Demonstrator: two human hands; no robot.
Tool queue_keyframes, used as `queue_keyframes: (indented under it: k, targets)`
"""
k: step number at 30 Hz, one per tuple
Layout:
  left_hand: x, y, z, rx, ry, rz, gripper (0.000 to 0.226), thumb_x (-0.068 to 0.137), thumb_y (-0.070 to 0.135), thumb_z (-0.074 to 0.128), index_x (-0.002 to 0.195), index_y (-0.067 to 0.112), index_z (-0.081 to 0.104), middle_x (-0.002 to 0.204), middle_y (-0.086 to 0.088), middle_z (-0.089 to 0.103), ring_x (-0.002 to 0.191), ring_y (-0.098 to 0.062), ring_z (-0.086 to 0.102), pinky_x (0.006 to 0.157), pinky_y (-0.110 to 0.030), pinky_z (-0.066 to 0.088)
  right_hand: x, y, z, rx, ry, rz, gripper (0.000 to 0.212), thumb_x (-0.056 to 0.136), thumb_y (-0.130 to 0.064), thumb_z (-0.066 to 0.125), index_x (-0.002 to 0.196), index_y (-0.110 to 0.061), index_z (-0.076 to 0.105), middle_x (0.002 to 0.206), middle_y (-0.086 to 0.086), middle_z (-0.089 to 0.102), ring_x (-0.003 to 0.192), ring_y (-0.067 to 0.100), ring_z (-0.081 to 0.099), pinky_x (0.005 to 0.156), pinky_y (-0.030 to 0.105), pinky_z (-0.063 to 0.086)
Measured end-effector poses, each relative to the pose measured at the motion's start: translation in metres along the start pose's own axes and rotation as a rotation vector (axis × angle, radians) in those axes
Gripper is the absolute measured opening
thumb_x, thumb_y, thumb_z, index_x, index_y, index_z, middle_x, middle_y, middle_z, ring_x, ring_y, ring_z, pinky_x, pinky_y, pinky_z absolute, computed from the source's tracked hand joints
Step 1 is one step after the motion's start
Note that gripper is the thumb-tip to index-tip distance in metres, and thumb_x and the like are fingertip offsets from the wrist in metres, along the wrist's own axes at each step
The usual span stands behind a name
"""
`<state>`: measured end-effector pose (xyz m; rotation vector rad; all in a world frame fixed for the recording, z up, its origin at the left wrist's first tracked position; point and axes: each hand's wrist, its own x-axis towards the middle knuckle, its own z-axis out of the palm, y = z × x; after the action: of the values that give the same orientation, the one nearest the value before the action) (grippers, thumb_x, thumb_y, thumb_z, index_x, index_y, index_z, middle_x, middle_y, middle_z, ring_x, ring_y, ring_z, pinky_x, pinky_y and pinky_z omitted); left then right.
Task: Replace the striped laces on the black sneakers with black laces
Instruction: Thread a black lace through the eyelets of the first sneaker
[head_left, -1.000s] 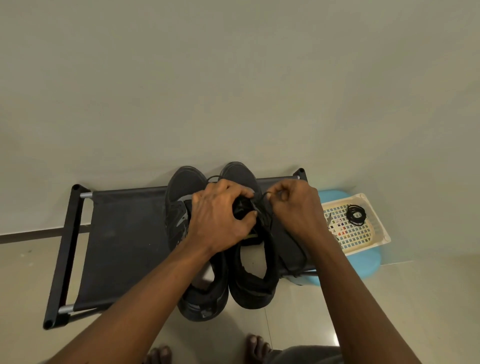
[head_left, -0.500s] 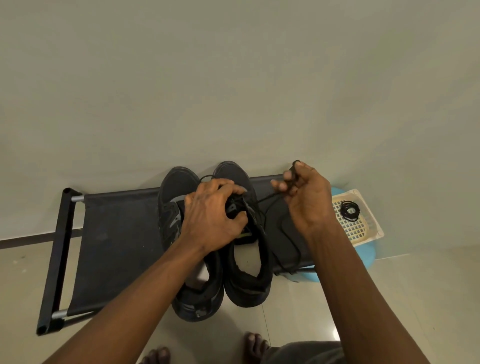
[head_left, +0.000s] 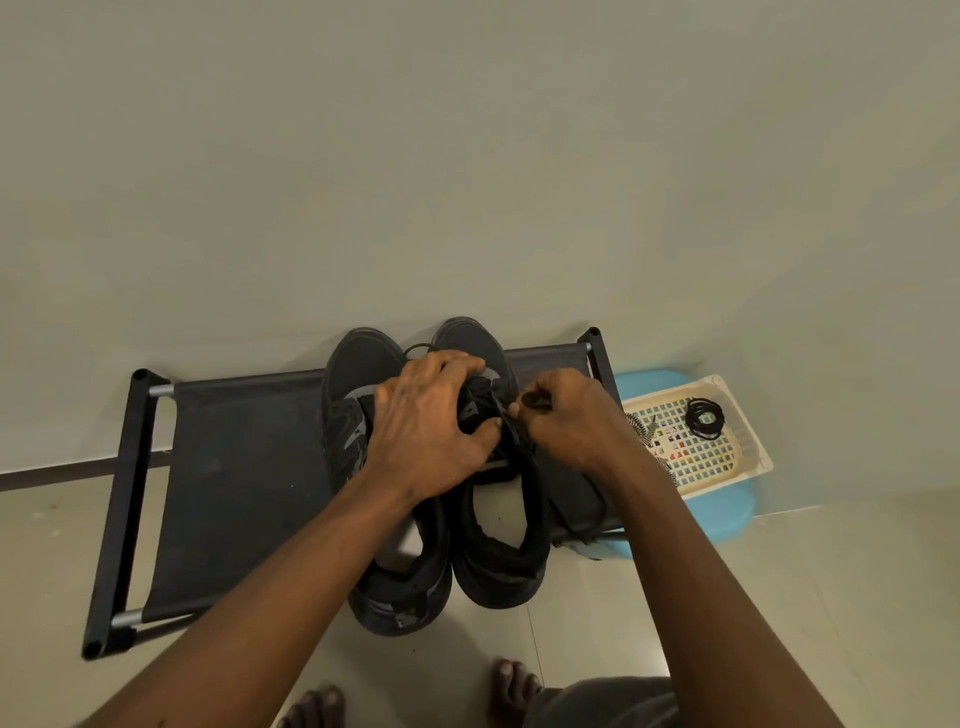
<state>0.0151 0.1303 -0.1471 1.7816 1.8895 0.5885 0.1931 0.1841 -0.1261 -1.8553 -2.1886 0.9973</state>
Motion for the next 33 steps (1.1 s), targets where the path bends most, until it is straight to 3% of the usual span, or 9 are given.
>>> queue_keyframes:
  k: [5, 9, 13, 15, 17, 21, 26, 30, 33]
  targets:
    - [0.001, -0.001, 0.0, -0.001, 0.002, -0.016, 0.075, 0.077, 0.057, 0.065, 0.146, 0.031, 0.051, 0.155, 0.007, 0.04, 0.147, -0.018, 0.033, 0.115, -0.053, 0.032, 0.006, -0.003, -0.007, 0.502, 0.244, 0.083, 0.019, 0.102, -0.03, 0.055, 0.084, -0.022, 0.06, 0.078, -0.004, 0.062, 0.072, 0.012, 0.056, 0.069, 0.03, 0.046]
    - [0.002, 0.001, -0.001, 0.005, -0.008, -0.023, 0.081, 0.074, 0.06, 0.06, 0.149, 0.031, 0.05, 0.159, 0.007, 0.036, 0.15, -0.019, 0.027, 0.116, -0.053, 0.031, 0.004, -0.016, -0.014, 1.118, 0.404, 0.068, 0.015, 0.109, -0.023, 0.044, 0.1, -0.017, 0.054, 0.089, 0.004, 0.072, 0.081, 0.018, 0.071, 0.08, 0.033, 0.057]
    - [0.002, -0.001, -0.001, 0.0, -0.007, -0.036, 0.08, 0.074, 0.061, 0.059, 0.148, 0.033, 0.05, 0.158, 0.008, 0.037, 0.15, -0.018, 0.028, 0.117, -0.052, 0.031, 0.002, -0.022, -0.021, 1.43, 0.458, 0.062, 0.014, 0.11, -0.018, 0.042, 0.099, -0.016, 0.05, 0.065, -0.001, 0.054, 0.05, 0.012, 0.046, 0.056, 0.032, 0.054]
    - [0.002, -0.002, -0.001, -0.002, -0.008, -0.035, 0.079, 0.074, 0.061, 0.06, 0.148, 0.034, 0.05, 0.158, 0.008, 0.038, 0.149, -0.017, 0.029, 0.117, -0.051, 0.031, 0.003, -0.017, -0.021, 1.183, 0.514, 0.067, 0.014, 0.107, -0.022, 0.051, 0.094, -0.018, 0.055, 0.062, -0.004, 0.046, 0.05, 0.009, 0.037, 0.05, 0.029, 0.04]
    - [0.002, -0.003, 0.0, -0.001, -0.011, -0.029, 0.078, 0.076, 0.059, 0.063, 0.148, 0.033, 0.049, 0.158, 0.007, 0.038, 0.149, -0.018, 0.03, 0.117, -0.051, 0.03, 0.002, -0.011, -0.017, 0.755, 0.495, 0.029, 0.016, 0.101, -0.03, 0.062, 0.089, -0.02, 0.062, 0.071, -0.008, 0.057, 0.058, 0.006, 0.049, 0.058, 0.024, 0.041]
    - [0.003, -0.003, 0.0, 0.017, -0.018, -0.028, 0.079, 0.075, 0.06, 0.06, 0.148, 0.031, 0.049, 0.158, 0.009, 0.04, 0.148, -0.017, 0.034, 0.116, -0.05, 0.03, -0.004, -0.008, -0.008, 0.188, 0.166, -0.03, 0.006, 0.09, -0.033, 0.068, 0.091, -0.028, 0.07, 0.083, -0.014, 0.069, 0.078, -0.001, 0.063, 0.068, 0.019, 0.047]
    - [0.002, -0.003, -0.001, 0.04, -0.038, -0.019, 0.085, 0.076, 0.061, 0.055, 0.153, 0.025, 0.047, 0.164, 0.01, 0.038, 0.151, -0.014, 0.032, 0.119, -0.049, 0.026, -0.005, -0.007, -0.006, 0.043, -0.002, -0.03, 0.009, 0.092, -0.033, 0.071, 0.083, -0.03, 0.07, 0.076, -0.011, 0.066, 0.072, 0.002, 0.061, 0.059, 0.018, 0.039]
    - [0.002, -0.002, 0.0, 0.047, -0.034, -0.019, 0.087, 0.077, 0.062, 0.054, 0.154, 0.024, 0.046, 0.164, 0.009, 0.038, 0.151, -0.014, 0.032, 0.119, -0.047, 0.026, -0.006, -0.006, -0.006, 0.004, -0.012, 0.027, 0.016, 0.096, -0.031, 0.066, 0.08, -0.028, 0.064, 0.081, -0.007, 0.066, 0.08, 0.015, 0.064, 0.069, 0.03, 0.048]
    - [0.002, -0.002, -0.001, 0.042, -0.035, -0.023, 0.087, 0.077, 0.062, 0.054, 0.155, 0.023, 0.046, 0.164, 0.009, 0.038, 0.151, -0.015, 0.032, 0.12, -0.046, 0.025, -0.007, -0.002, -0.008, -0.061, 0.072, 0.117, 0.011, 0.1, -0.028, 0.056, 0.096, -0.021, 0.063, 0.101, 0.004, 0.069, 0.098, 0.028, 0.064, 0.081, 0.038, 0.048]
